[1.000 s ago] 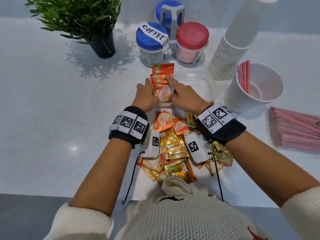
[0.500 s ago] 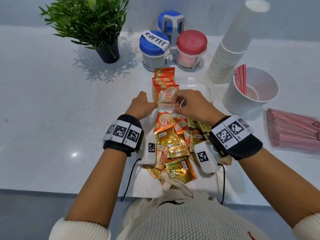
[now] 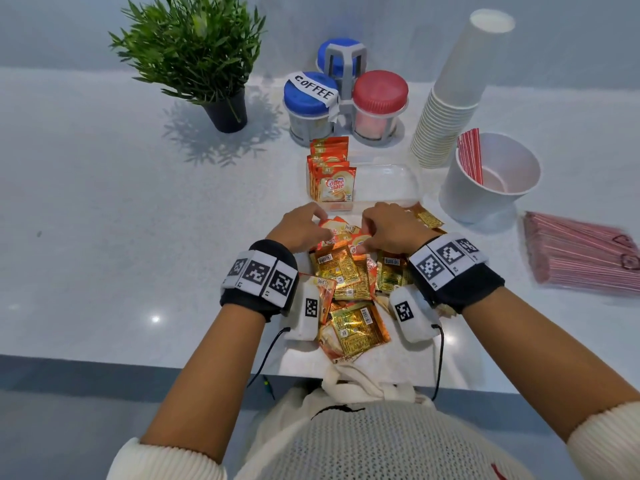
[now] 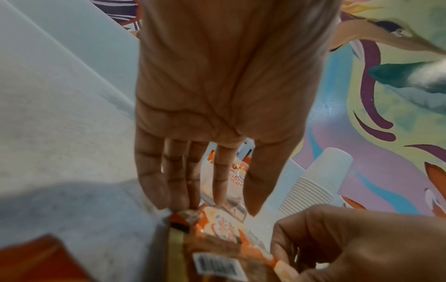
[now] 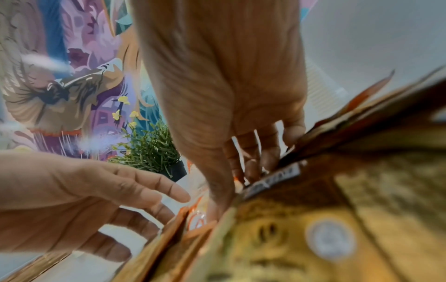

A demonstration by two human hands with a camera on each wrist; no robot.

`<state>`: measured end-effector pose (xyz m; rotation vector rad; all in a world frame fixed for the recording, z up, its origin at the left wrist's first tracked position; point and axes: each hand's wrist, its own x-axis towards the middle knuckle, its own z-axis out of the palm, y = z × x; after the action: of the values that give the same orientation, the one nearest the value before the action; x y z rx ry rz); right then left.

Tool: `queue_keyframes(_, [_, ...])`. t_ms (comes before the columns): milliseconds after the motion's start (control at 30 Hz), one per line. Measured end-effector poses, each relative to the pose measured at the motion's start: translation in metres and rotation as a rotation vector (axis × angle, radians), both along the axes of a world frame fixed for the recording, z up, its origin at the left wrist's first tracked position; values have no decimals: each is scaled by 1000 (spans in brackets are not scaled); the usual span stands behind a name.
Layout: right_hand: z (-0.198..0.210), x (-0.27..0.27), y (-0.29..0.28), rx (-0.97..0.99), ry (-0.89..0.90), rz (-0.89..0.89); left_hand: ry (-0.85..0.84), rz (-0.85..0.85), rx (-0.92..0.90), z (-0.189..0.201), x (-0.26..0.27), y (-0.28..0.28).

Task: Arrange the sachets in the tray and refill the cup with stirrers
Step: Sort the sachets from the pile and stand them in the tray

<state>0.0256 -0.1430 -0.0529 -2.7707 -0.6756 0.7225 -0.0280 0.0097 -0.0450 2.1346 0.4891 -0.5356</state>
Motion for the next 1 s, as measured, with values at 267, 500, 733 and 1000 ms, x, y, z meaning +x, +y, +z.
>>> queue_keyframes(267, [9,0,-12,307,-49,-113,-117,-25,6,10,-8,-7])
queue_keyframes(500, [47,1,-7,653,-37,-94,-268,49,-255,19,-9,-16])
queue_keyframes(733, [41,-16,10,519,36,-140,-428,357,-308,12,-15,-1])
queue_keyframes(1000, [3,-44,36,62,-33,-7,-454,507,-316,1,-21,12])
